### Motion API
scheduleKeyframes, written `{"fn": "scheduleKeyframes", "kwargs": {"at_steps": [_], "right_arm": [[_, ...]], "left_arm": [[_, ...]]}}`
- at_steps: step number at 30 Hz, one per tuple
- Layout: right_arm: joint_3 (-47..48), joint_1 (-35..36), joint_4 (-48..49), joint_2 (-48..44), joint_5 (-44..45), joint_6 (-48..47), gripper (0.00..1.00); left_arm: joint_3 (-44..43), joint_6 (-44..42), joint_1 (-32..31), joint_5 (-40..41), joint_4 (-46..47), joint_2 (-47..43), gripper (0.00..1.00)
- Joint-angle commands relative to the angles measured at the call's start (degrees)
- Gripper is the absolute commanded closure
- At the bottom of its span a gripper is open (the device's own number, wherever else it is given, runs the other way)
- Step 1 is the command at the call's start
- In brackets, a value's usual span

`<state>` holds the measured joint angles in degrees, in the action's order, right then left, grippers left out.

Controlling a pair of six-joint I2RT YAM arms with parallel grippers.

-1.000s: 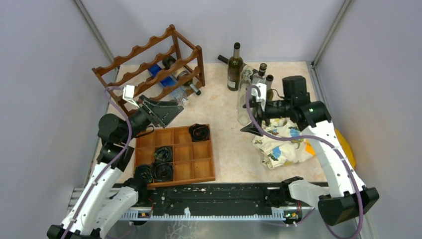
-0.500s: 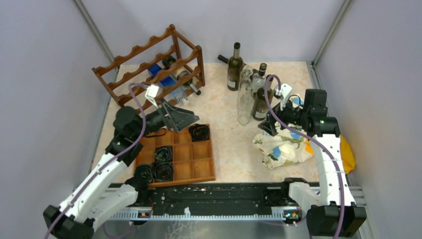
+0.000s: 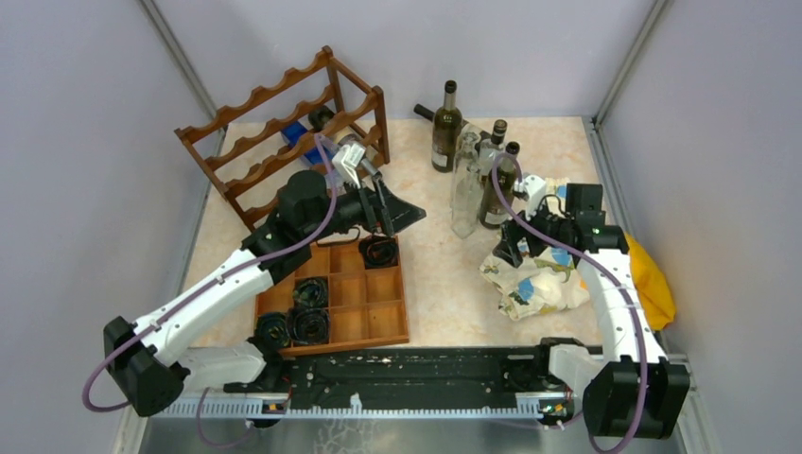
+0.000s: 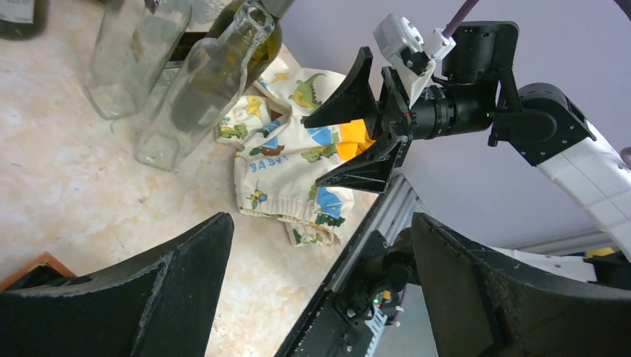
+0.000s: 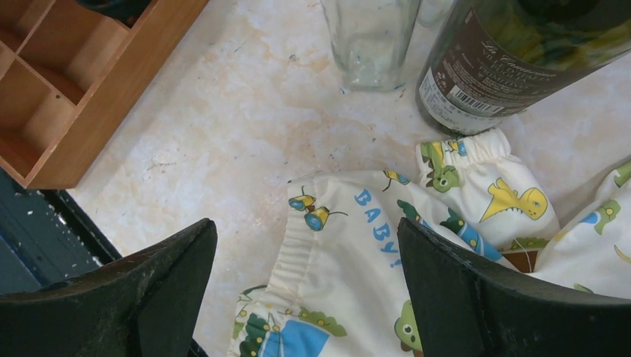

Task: Put the wine bottle on the wine rack
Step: Pick up the wine bottle from the center of the board.

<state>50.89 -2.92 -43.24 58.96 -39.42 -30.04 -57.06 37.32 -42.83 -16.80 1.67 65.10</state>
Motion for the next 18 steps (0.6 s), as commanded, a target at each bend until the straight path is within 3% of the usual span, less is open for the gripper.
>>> {"fn": "scheduleKeyframes", "kwargs": {"at_steps": [1,10,18], "right_arm": [[-2.26,-0.50,9.69,-0.06,-0.87,2.65,0.10],[-9.62,-0.52,16.58,-1.82,-3.85,3.89,0.10],[-14.53,-1.06,18.78,-6.52,-1.48,2.38,0.10]], "left_arm": [[-4.98,-4.56,-2.17,6.31,-5.66,2.19,0.06],[-9.58,-11.64,-4.25,9.60,-5.02,8.81,0.05],[1.01,-22.67,-4.24,3.09,22.43,11.82,0.02]]}}
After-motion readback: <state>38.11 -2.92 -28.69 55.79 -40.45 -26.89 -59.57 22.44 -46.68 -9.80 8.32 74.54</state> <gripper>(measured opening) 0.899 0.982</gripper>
